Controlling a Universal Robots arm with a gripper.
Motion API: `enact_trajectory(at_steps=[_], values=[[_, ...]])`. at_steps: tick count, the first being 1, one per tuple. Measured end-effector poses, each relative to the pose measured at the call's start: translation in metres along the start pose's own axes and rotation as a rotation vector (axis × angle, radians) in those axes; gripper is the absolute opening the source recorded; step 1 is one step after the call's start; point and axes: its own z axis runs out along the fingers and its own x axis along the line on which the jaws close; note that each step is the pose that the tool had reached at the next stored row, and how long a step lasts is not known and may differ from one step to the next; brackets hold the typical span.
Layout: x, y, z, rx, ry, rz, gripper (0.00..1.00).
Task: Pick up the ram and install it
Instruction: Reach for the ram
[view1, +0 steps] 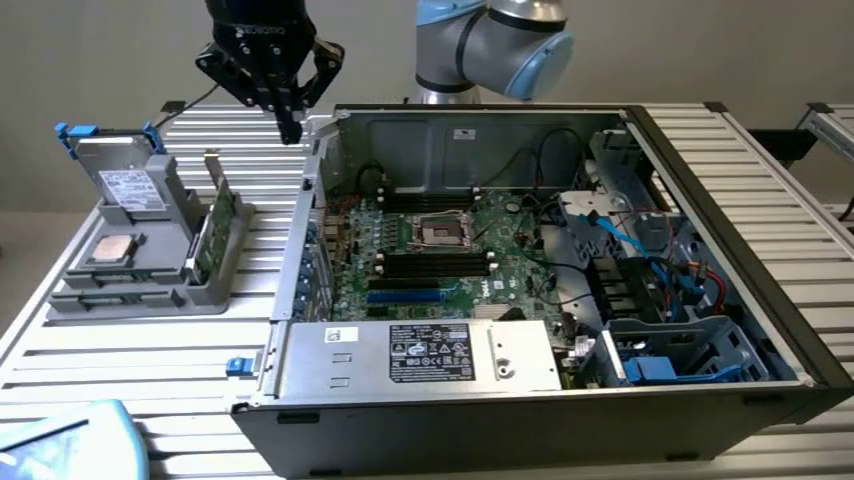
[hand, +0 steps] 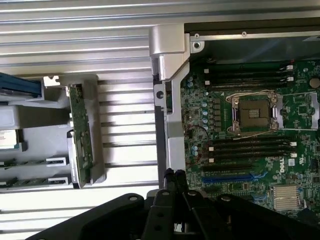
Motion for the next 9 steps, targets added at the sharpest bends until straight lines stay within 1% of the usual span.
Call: enact_trajectory(at_steps=[9], values=[[0.041, -0.0027, -0.0002, 0.0, 0.0, 0.0, 0.11]])
